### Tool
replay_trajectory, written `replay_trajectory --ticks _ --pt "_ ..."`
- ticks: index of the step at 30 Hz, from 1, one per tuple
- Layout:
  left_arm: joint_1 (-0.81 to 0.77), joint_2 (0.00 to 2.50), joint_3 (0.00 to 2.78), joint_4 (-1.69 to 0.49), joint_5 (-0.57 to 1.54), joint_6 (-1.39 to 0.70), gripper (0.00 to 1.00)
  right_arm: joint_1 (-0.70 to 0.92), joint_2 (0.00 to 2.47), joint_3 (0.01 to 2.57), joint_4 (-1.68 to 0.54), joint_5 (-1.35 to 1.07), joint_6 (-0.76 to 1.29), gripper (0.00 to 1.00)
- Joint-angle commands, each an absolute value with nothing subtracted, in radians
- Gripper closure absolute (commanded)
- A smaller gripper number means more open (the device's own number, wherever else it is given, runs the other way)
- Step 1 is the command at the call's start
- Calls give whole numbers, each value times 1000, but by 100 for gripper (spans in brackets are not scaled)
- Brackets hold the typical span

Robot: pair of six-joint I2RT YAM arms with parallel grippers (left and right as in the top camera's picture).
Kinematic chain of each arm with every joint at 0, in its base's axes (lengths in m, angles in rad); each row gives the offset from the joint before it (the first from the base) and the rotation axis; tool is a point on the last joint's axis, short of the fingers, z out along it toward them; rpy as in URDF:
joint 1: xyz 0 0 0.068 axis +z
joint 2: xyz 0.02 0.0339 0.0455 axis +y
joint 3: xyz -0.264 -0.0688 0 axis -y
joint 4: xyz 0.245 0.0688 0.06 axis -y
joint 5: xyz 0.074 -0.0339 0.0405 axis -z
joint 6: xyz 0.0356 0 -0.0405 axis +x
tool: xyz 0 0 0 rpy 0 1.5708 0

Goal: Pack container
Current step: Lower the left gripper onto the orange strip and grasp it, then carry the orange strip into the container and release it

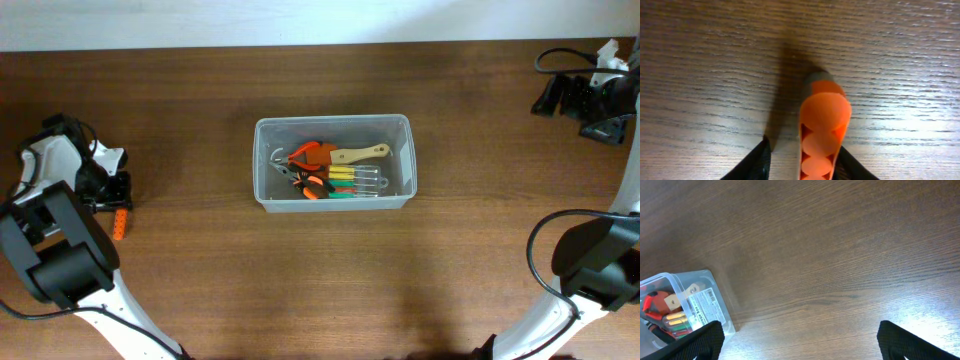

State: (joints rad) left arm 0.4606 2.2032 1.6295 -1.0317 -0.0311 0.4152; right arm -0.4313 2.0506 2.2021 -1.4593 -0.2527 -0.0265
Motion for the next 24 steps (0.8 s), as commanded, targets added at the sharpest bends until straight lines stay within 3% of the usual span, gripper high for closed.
replay_trajectory --ticks 1,6,14,24 --pt "449 2239 1622 -1036 -53 412 72 -426 2062 2209 -1459 -258 -20 1" --pt "426 2238 1629 -1038 -53 411 95 -426 2062 2209 -1459 -258 -20 2" --pt "363 2238 1792 -1217 -53 412 98 -426 2062 2209 -1459 -258 -20 2" --pt "185 2238 2413 -1605 -19 435 98 -426 2062 2209 -1459 -258 -20 2"
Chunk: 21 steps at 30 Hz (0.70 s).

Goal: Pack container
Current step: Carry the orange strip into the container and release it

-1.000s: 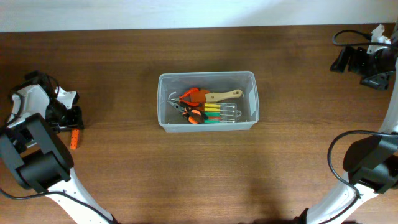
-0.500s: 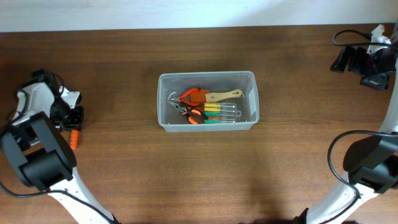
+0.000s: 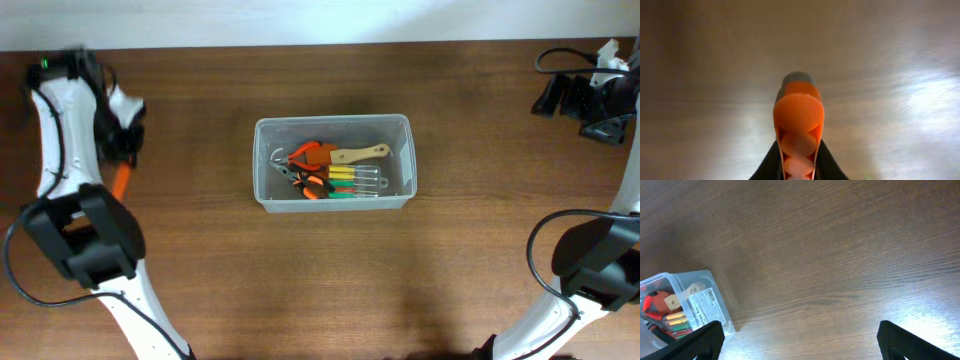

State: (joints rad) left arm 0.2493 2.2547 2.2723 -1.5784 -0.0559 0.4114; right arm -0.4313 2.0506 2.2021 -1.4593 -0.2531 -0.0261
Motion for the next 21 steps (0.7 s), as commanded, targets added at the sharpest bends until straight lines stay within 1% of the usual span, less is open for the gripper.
replay_trajectory --ticks 1,4,7,10,13,17,20,21 --pt "150 2238 2483 -1615 18 470 98 -426 2062 2209 -1459 -258 -20 2" --pt "43 2238 2634 -1611 125 574 98 -426 2062 2209 -1459 -258 -20 2" --pt "-84 2238 2704 -1573 190 712 98 -426 2062 2209 -1459 -258 -20 2" --pt "-209 2247 2700 -1530 187 840 98 -426 2062 2209 -1459 -258 -20 2" --pt "-311 2288 2689 -1498 187 899 98 -426 2062 2209 -1459 -258 -20 2" --pt "-405 2374 2672 -1470 187 932 98 -426 2062 2209 -1459 -258 -20 2" --pt "-457 2454 2670 -1462 182 1008 98 -426 2062 2209 -1459 -258 -20 1" --pt "-469 2478 2670 -1459 179 1041 94 -426 2062 2209 -1459 -258 -20 1"
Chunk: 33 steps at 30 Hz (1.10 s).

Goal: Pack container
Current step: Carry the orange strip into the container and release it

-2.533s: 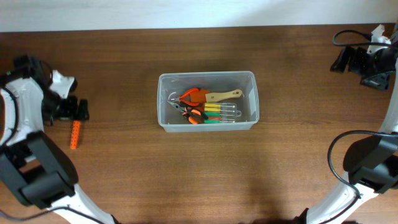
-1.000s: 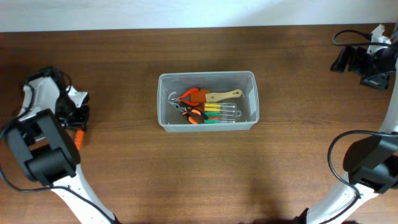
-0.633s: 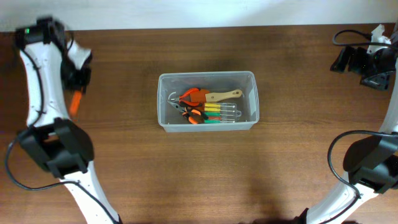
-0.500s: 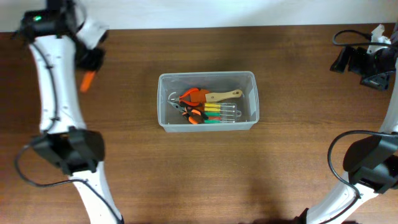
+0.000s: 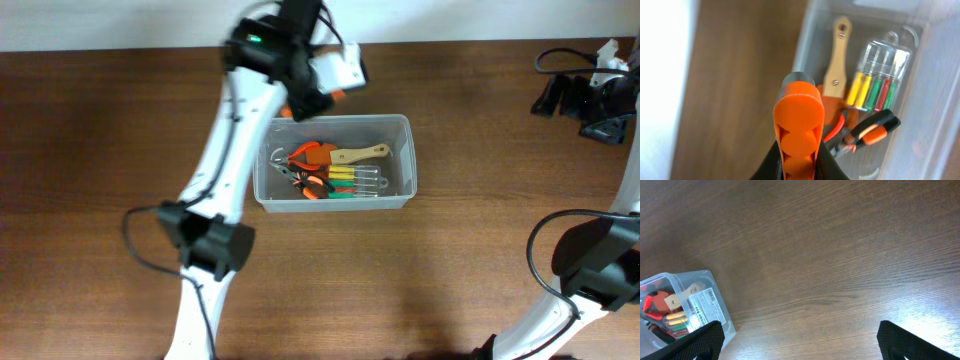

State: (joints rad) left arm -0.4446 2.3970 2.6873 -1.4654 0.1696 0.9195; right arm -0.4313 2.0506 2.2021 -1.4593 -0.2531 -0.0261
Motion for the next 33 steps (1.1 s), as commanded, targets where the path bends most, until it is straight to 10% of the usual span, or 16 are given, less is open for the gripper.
replay_trajectory --ticks 1,10,11,12,33 --pt "-481 2499 2670 -1456 179 1069 89 -426 2062 2209 -1459 -258 -20 1" --pt "-551 2629 2670 -1387 176 1131 80 -426 2062 2209 -1459 -258 -20 2" --pt "-554 2629 2670 -1385 176 1131 59 -426 2062 2209 -1459 -258 -20 2" --pt "-555 2629 2670 -1384 176 1131 1 -426 2062 2209 -1459 -258 -20 2" --pt "-329 2091 2741 -1459 36 490 1 -426 2062 2209 -1459 -258 -20 1"
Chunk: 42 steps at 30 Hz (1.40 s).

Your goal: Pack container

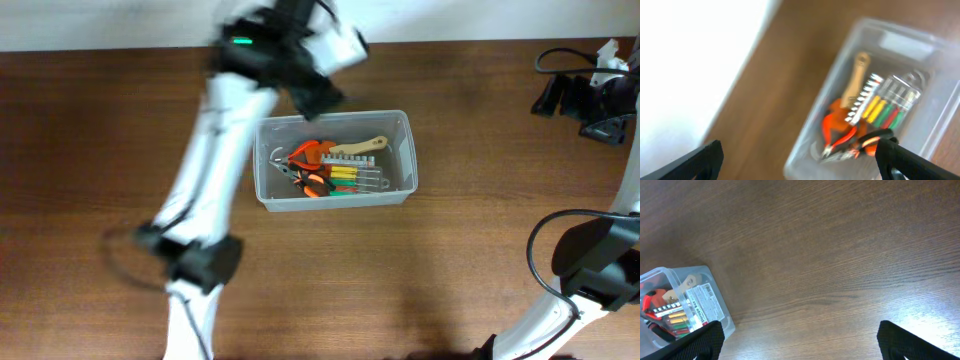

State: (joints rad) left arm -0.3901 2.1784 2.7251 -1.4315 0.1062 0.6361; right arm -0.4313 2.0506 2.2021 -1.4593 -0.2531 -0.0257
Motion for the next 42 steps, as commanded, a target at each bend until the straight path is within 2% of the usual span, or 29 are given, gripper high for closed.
replay_trajectory --ticks 1,5,12,23,30,36,42 --pt "-301 2069 2741 -1470 -13 426 1 -426 2062 2209 -1459 -258 -20 2" --pt "-168 2013 2741 -1522 -132 214 1 -424 2072 2209 -1459 -258 -20 2" --pt "5 2015 2730 -1584 -128 179 1 -335 2067 2209 -1459 -257 -20 2" --pt "62 2015 2730 -1584 -128 179 1 134 1878 2209 -1459 -251 -20 2" --pt "62 2015 2730 -1584 -128 179 1 337 1654 2209 -1459 -252 -20 1" --pt "62 2015 2730 -1584 -128 179 1 370 1458 2209 -1459 -251 -22 2" --pt "62 2015 2730 -1584 -128 179 1 247 1229 2084 -1355 -126 -85 1"
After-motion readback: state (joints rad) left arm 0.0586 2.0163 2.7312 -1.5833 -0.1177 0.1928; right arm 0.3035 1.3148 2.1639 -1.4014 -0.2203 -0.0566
